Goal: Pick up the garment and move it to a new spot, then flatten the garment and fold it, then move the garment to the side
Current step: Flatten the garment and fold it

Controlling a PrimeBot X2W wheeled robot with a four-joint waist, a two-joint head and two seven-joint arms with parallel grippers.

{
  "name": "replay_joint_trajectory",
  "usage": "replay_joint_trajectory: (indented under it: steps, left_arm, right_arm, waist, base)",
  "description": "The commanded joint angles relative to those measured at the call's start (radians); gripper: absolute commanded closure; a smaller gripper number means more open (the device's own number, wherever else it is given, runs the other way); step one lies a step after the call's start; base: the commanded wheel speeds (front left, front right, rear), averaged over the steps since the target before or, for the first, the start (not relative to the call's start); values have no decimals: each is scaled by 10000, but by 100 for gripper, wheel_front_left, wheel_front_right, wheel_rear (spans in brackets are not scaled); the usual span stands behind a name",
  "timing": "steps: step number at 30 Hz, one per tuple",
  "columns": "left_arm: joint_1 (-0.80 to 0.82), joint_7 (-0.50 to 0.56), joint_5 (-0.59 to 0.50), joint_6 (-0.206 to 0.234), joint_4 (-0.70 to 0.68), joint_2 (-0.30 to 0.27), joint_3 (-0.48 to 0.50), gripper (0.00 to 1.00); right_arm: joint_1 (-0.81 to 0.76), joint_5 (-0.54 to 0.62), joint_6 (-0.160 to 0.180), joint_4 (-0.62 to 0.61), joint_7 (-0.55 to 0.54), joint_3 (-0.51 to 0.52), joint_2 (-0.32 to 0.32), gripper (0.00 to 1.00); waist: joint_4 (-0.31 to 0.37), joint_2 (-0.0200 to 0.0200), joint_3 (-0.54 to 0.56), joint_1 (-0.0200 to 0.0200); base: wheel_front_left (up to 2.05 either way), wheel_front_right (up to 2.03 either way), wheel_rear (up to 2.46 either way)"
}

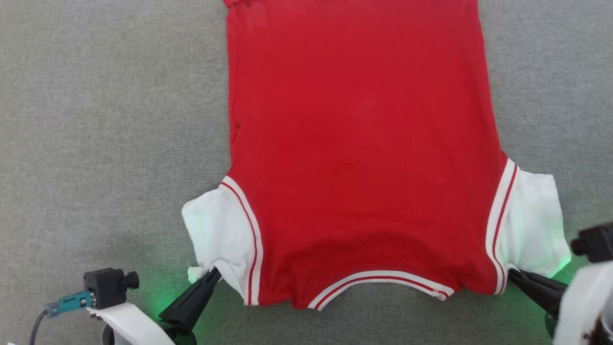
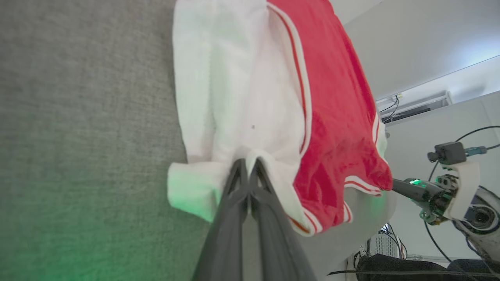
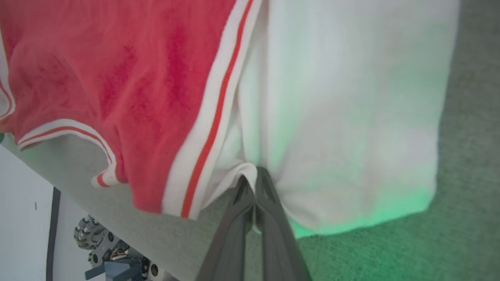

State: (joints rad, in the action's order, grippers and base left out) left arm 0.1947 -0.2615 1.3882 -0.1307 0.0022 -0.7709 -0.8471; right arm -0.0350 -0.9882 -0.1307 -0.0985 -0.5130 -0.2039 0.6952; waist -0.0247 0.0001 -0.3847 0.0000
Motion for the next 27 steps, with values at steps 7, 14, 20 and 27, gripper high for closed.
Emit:
replay_joint_trajectory:
  steps: [7,14,20,27]
  left_arm:
    - [260,-21,-38,8,1223,653,-324,100]
    - [433,-23,-141,8,1376,789,-318,100]
    - [314,-23,-232,8,1031,630,-144,100]
    - [26,-27,-540,8,585,505,194,100]
  right_arm:
    - [766,1406,39,1336,-841,-212,-1189,100]
    - [980,2122,61,1574,-922,-252,-1580,100]
    - [797,2484,36,377,-501,497,-1206,0]
    - [753,2919,0,-1738,-1053,2109,-808,0]
  waist:
    - [32,-1,125,0]
    - [50,-1,143,0]
    - [110,-1,187,0]
    - [76,-1,134,0]
  base:
    - [0,0,0]
    - [0,0,0]
    - [0,0,0]
    - [0,0,0]
